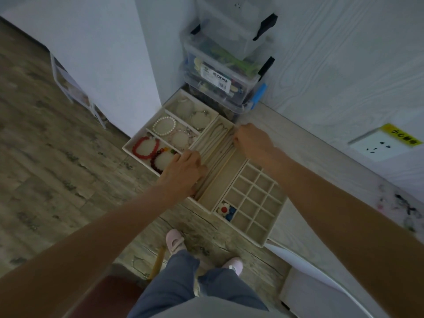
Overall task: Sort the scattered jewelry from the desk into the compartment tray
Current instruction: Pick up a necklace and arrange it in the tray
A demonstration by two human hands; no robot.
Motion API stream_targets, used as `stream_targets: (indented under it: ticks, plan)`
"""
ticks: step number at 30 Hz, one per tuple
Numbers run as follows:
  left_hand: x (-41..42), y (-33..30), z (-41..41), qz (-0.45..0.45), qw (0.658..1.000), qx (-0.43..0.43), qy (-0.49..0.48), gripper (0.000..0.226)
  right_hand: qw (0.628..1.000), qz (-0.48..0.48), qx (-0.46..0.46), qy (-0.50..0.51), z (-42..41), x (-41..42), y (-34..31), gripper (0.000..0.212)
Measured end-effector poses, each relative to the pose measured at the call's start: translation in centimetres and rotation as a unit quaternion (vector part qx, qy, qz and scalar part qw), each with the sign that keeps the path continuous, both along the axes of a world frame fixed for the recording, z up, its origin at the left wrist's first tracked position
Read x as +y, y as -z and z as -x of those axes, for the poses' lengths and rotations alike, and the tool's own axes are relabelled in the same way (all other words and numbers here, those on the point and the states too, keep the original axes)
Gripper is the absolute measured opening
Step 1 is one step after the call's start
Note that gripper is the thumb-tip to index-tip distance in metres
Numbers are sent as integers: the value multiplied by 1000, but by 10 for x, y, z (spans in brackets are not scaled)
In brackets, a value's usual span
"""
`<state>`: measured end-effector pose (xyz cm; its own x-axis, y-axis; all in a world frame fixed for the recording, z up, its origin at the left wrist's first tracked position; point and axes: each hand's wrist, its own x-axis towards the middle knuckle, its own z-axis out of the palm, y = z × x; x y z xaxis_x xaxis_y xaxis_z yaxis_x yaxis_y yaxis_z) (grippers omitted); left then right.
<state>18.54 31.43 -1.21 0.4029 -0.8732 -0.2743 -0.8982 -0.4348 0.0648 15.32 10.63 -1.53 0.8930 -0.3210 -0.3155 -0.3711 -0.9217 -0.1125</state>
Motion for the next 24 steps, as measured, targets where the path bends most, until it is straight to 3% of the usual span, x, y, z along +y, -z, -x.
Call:
stream_targets:
  ticks: [6,8,12,14,17,21,24]
  plan:
    - [3,1,0,-24,999,-17,29,59,999,-34,21,-23,16,-9,-12,40]
    - [3,0,0,-17,997,-57,43,62,997,-69,30,-5,20,-13,-14,47]
    - [-3,0,0,5,997,-53,55,60,993,-109,47,-24,24,-14,-10,52]
    - [-3,3,0,-21,998,-44,38,59,993,-98,56,-37,23,-13,-10,53]
    - [-3,3,-2,18,997,-59,37,62,994,-57,70,-61,19,-11,-14,54]
    - [-4,5,-3,-52,996,-60,46,62,993,17,70,-89,15,-9,-16,46]
    - [-4,5,-5,-4,997,-57,48,62,994,20,45,-94,16,-8,-12,41]
